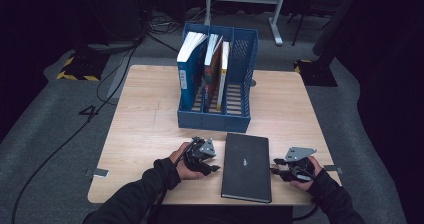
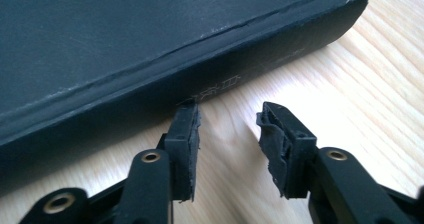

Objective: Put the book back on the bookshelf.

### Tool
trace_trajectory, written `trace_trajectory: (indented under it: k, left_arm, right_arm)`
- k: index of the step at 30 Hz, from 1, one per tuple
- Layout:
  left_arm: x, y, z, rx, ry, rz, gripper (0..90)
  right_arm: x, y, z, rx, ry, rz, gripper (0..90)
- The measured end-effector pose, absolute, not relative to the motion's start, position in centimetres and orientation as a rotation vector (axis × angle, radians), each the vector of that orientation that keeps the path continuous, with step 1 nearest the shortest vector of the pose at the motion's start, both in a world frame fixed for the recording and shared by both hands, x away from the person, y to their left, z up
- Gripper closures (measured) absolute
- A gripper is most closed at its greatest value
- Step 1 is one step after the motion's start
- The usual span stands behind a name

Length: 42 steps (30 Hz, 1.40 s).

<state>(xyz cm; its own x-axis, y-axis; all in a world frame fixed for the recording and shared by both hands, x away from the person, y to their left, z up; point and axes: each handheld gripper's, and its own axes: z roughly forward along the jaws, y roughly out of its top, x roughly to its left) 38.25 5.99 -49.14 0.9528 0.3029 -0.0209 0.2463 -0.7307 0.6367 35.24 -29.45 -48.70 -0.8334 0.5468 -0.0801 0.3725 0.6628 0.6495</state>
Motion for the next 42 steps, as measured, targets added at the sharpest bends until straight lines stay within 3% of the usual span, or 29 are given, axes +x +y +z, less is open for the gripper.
trace_trajectory:
  k: [13, 17, 26, 42]
  left_arm:
    - [39.4, 7.7, -49.2, 2.361, 0.401, 0.001, 49.9]
    - [39.6, 8.5, -48.6, 2.336, 0.421, -0.036, 43.4]
    - [38.2, 8.8, -46.9, 2.233, 0.495, -0.251, 28.0]
    - [38.6, 5.4, -48.3, 2.236, 0.636, -0.329, 15.6]
  right_arm:
    - [35.5, -27.1, -48.9, 0.739, 2.595, 0.969, 56.1]
    - [35.4, -27.3, -48.9, 0.734, 2.59, 0.99, 52.3]
    - [35.3, -27.3, -48.8, 0.733, 2.581, 0.984, 51.2]
    - [35.4, -27.3, -49.1, 0.736, 2.591, 0.991, 53.7]
